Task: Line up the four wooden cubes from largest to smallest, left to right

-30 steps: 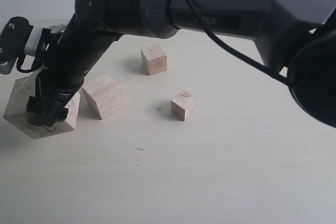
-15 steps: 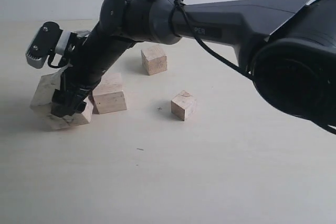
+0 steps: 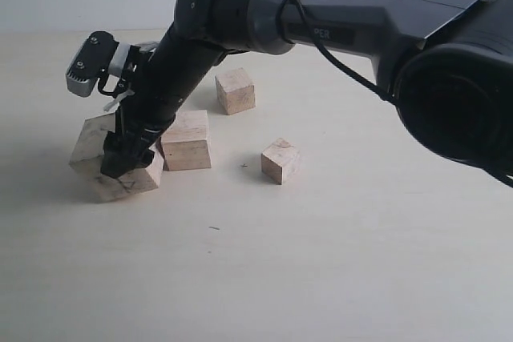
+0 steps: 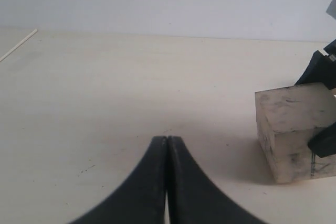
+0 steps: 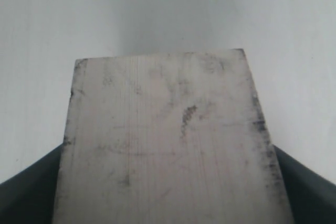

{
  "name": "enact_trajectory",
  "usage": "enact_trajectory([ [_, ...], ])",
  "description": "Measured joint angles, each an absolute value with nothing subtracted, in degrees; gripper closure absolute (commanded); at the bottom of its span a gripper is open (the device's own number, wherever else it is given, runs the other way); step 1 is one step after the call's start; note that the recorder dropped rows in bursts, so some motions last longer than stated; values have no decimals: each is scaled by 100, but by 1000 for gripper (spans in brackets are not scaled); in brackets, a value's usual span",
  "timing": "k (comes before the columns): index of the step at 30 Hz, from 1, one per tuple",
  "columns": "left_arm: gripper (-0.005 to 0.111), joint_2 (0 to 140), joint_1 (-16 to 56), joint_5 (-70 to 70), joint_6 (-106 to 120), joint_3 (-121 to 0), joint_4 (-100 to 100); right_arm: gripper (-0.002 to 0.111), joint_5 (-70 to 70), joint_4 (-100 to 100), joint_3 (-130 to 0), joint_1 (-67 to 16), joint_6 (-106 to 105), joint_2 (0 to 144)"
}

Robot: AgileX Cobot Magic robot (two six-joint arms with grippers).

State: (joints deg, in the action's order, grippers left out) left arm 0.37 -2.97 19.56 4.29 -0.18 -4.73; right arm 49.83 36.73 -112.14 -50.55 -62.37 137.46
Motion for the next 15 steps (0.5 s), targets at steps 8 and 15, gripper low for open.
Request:
enact_trajectory([
  [8,107,37,-297,1956,429,-18,-473,55,4992,3652,-11214,-5055,-6237,13746],
  [15,107,37,-297,1956,429,-18,-473,27,5068,3423,-11214,-5055,-6248,13746],
])
